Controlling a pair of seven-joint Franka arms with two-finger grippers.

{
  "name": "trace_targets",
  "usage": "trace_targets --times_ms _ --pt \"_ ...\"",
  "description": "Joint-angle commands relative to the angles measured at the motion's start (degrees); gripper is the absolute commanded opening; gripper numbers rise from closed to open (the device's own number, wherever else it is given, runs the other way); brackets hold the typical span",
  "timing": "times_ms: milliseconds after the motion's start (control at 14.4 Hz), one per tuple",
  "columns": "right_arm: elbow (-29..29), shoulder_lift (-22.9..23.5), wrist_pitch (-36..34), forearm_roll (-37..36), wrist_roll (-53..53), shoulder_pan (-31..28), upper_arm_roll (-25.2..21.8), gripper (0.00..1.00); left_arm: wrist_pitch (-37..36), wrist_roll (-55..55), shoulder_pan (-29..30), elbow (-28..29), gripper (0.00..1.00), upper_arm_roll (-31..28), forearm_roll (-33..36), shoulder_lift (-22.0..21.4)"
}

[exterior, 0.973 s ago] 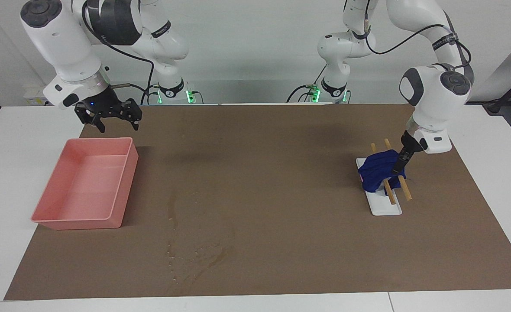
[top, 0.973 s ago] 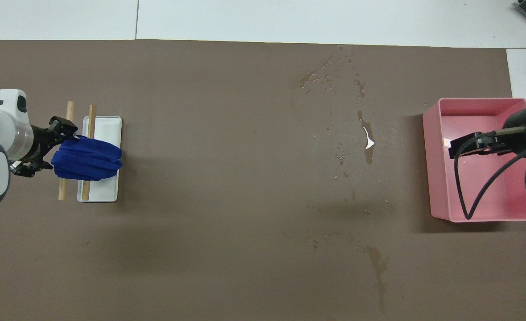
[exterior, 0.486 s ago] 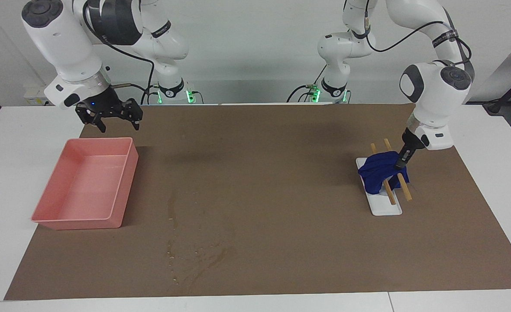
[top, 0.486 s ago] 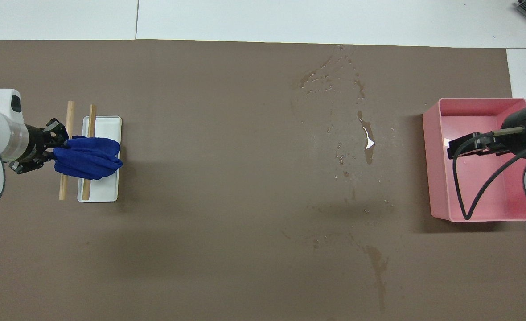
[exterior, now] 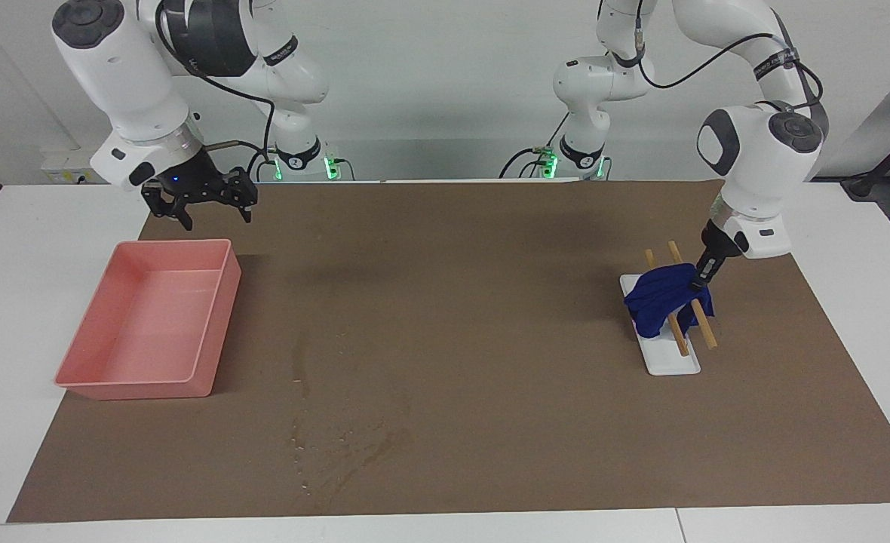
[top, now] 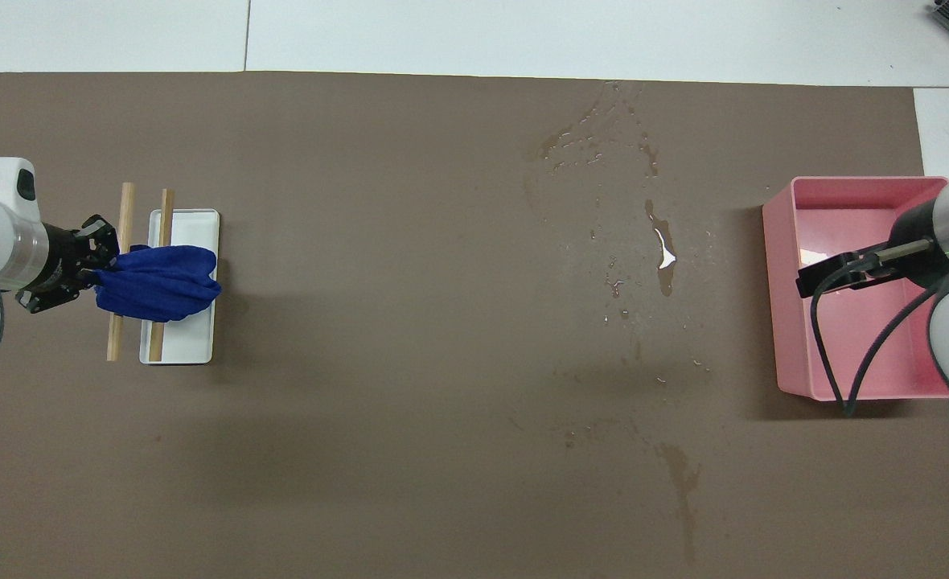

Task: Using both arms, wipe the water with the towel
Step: 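Grasp the blue cloth with the left gripper and lift it, then carry the cloth toward the center while the right gripper reaches it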

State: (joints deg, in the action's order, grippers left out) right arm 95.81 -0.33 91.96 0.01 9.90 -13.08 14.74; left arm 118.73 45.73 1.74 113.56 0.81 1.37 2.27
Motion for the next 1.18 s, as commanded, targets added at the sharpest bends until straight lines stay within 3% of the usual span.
trace_targets --times_ms 0,139,347,486,625,764,1112 --pt "1.75 -1.60 -0.03 2.26 2.93 -1.15 0.29 1.00 -9.80 0.59 -0.87 -8.86 0.00 0.07 -9.40 1.07" --pt "2.36 -1.69 -0.11 6.03 0.76 -1.42 0.20 1.00 -12.46 2.16 -1.39 -11.08 0.00 0.33 -14.45 0.28" --pt "6.12 -1.86 1.46 14.02 -11.16 -1.25 0.02 1.00 -15.11 19.34 -4.64 -14.51 0.00 1.21 -20.85 0.19" --pt "12.70 -2.21 11.43 21.14 -27.74 2.85 0.29 1.00 -14.93 26.23 -5.52 -14.42 0.00 1.74 -29.11 -0.34" --pt "17.29 -2.05 20.16 26.59 -42.00 9.01 0.29 1.00 -14.41 32.55 -8.41 -14.16 0.00 2.09 -32.04 -0.51" --pt "17.66 -0.38 23.78 29.42 -50.56 11.14 0.29 1.00 -10.74 40.37 -12.44 -13.11 0.00 2.18 -33.44 -0.60" --pt "17.66 1.99 35.19 47.60 -72.70 12.54 0.29 1.00 2.62 51.30 -23.79 -6.88 0.00 2.18 -33.63 -2.27"
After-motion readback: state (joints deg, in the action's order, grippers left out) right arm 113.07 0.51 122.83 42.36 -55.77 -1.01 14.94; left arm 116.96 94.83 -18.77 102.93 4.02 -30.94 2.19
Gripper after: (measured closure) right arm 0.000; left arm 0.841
